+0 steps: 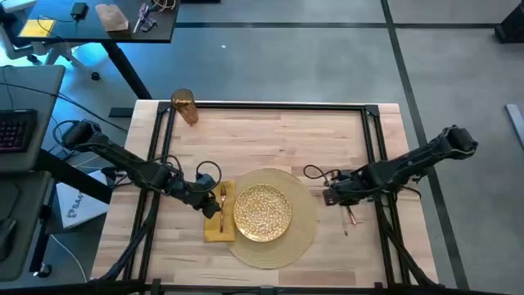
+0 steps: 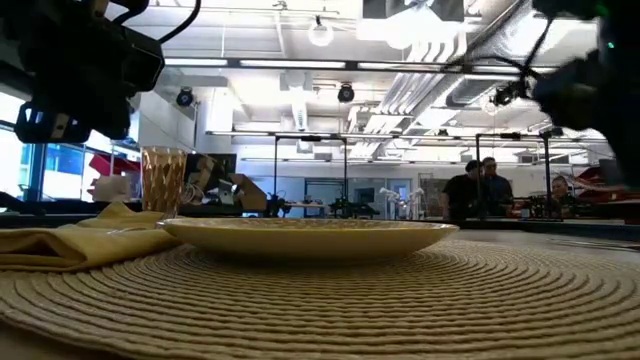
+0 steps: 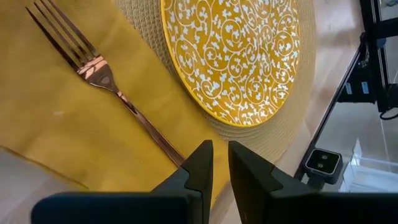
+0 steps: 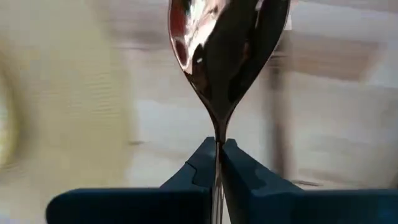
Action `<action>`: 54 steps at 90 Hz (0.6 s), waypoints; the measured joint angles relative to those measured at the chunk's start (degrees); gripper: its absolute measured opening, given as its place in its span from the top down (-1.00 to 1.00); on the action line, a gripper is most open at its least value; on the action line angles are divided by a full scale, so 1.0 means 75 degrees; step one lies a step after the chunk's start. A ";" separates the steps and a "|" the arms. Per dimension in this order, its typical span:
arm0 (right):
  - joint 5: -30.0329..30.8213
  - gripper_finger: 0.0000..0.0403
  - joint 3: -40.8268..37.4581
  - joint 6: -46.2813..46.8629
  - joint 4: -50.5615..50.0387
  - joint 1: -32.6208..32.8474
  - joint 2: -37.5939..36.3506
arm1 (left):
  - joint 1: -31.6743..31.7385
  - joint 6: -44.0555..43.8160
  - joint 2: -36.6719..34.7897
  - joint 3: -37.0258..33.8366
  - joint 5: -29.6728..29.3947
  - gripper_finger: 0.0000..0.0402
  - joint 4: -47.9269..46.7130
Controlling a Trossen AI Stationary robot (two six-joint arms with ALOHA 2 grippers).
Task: Set table place
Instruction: Put the light brown spoon on the tablemat to the right of the yellow plate
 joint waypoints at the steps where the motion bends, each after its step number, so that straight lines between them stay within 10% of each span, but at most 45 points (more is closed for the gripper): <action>1: 0.0035 1.00 0.0049 0.0000 0.0087 0.0000 0.0065 | 0.0000 0.0002 0.0000 0.0000 0.0006 0.83 0.0001; 54: -0.0037 1.00 0.3181 -0.0880 0.1559 -0.0672 0.4646 | 0.0003 0.0867 0.0000 0.0000 0.0572 0.83 0.0007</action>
